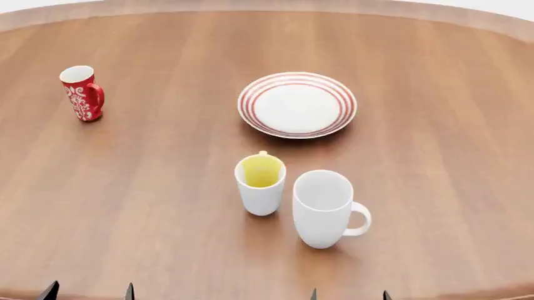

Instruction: Pick up the red mug and put it on the plate

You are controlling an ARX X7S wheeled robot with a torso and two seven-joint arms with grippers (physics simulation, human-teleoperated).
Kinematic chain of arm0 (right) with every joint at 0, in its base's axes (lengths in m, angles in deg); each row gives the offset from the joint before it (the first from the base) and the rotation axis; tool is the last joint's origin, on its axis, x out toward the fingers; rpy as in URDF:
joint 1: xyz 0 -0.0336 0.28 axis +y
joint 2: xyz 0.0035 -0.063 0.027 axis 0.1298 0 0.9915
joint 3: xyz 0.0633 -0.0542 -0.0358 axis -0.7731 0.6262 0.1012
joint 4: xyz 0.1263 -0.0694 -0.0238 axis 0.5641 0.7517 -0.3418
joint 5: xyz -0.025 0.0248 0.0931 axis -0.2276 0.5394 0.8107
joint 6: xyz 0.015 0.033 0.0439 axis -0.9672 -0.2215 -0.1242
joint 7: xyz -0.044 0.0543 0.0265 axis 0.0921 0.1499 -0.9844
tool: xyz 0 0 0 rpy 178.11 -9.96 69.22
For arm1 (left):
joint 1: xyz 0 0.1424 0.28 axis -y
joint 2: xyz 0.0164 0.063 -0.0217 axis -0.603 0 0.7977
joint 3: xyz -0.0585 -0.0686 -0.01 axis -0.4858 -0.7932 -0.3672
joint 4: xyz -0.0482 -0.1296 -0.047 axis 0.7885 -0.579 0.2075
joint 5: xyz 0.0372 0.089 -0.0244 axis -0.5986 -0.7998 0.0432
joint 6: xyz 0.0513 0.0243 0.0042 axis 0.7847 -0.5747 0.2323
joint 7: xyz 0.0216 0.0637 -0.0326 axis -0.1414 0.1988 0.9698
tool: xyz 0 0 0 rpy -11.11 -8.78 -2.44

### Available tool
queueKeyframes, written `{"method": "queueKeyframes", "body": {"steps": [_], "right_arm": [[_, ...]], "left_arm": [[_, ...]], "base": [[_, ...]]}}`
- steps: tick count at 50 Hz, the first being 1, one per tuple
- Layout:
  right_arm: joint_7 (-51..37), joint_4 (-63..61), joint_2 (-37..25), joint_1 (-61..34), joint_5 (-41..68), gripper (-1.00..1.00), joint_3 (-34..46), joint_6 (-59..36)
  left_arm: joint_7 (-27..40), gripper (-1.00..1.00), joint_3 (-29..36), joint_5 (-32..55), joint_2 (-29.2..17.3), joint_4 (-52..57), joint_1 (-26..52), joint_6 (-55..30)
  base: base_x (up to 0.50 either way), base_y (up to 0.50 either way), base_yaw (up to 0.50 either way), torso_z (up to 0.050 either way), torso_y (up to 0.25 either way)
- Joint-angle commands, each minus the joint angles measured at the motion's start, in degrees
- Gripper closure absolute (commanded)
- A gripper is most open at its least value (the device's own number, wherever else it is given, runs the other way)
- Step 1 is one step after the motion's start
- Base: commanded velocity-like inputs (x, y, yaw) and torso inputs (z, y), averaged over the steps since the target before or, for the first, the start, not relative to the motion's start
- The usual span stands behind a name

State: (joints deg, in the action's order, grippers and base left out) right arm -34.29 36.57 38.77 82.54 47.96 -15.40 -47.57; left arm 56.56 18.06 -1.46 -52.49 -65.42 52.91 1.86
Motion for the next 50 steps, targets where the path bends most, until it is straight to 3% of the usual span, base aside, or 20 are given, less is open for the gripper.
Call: {"method": "queueKeyframes", "body": {"steps": [1,21,28,39,50], "right_arm": [[-1.3,0.2,-0.9,-0.3,0.8,-1.0,1.1,-0.4],[-4.2,-0.7,-3.7,-0.4,3.5,-1.0,4.5,-1.6],[-4.3,-17.0,-5.9,-1.0,6.1,-1.0,4.4,-16.4],[-5.4,-30.8,-8.3,-9.0,11.9,-1.0,1.1,-36.9],[-6.2,-32.7,-9.1,-10.3,13.1,-1.0,0.7,-39.8]], "left_arm": [[1.0,-1.0,1.4,0.4,-1.0,0.0,0.1,-0.5],[4.8,-1.0,4.2,2.4,-3.6,0.0,0.9,-1.7],[6.2,-1.0,4.5,2.8,-5.0,13.6,2.0,-13.9],[7.3,-1.0,4.2,4.5,-6.4,26.4,6.9,-28.4],[8.2,-1.0,3.9,5.3,-6.9,25.9,8.2,-28.5]], "base": [[0.0,0.0,0.0,0.0,0.0],[0.0,0.0,0.0,0.0,0.0],[0.0,0.0,0.0,0.0,0.0],[0.0,0.0,0.0,0.0,0.0],[0.0,0.0,0.0,0.0,0.0]]}}
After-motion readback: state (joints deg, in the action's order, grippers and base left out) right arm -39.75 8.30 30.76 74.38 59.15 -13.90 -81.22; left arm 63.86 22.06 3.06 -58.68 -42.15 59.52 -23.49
